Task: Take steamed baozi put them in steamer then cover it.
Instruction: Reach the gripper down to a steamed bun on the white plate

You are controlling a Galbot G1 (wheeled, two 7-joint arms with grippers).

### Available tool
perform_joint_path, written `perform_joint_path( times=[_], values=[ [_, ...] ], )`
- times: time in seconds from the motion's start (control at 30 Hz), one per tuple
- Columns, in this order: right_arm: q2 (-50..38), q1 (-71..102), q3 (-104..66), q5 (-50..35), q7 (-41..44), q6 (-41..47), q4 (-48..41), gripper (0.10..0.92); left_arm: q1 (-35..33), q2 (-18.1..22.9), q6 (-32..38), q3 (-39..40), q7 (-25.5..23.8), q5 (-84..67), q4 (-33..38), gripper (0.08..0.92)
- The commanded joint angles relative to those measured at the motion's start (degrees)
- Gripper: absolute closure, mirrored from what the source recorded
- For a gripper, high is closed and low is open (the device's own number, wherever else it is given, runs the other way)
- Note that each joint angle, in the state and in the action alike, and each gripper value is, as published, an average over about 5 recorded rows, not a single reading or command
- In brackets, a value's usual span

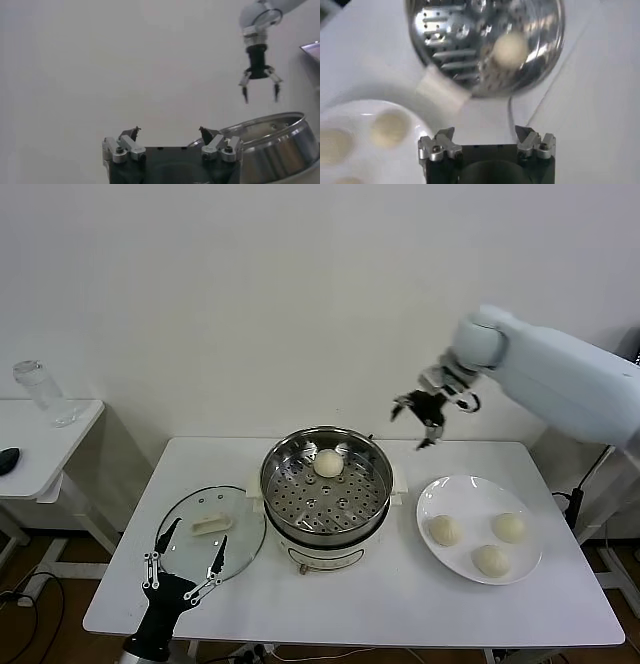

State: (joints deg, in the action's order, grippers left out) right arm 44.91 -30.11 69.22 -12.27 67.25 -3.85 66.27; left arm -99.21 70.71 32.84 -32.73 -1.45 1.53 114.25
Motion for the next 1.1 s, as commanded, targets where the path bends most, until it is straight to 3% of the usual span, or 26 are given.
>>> perform_joint_path(
  times=[0.03, 0.7, 1.1],
  values=[
    [-8.86, 2.63, 6.29, -5.94, -2.51, 8.11, 2.44, 0.203, 0.17, 0.12, -0.05, 0.26, 0.02, 0.23, -0.19, 0.177],
    [-4.24, 18.83, -0.89, -1.32, -10.40, 10.61, -0.01, 0.203, 0.11, 0.69, 0.14, -0.87, 0.24, 0.47, -0.43, 0.177],
    [-3.51, 19.72, -1.38, -0.27, -9.55, 10.64, -0.61, 0.204, -0.18, 0.76, 0.30, -1.08, 0.23, 0.45, -0.39, 0.177]
  ],
)
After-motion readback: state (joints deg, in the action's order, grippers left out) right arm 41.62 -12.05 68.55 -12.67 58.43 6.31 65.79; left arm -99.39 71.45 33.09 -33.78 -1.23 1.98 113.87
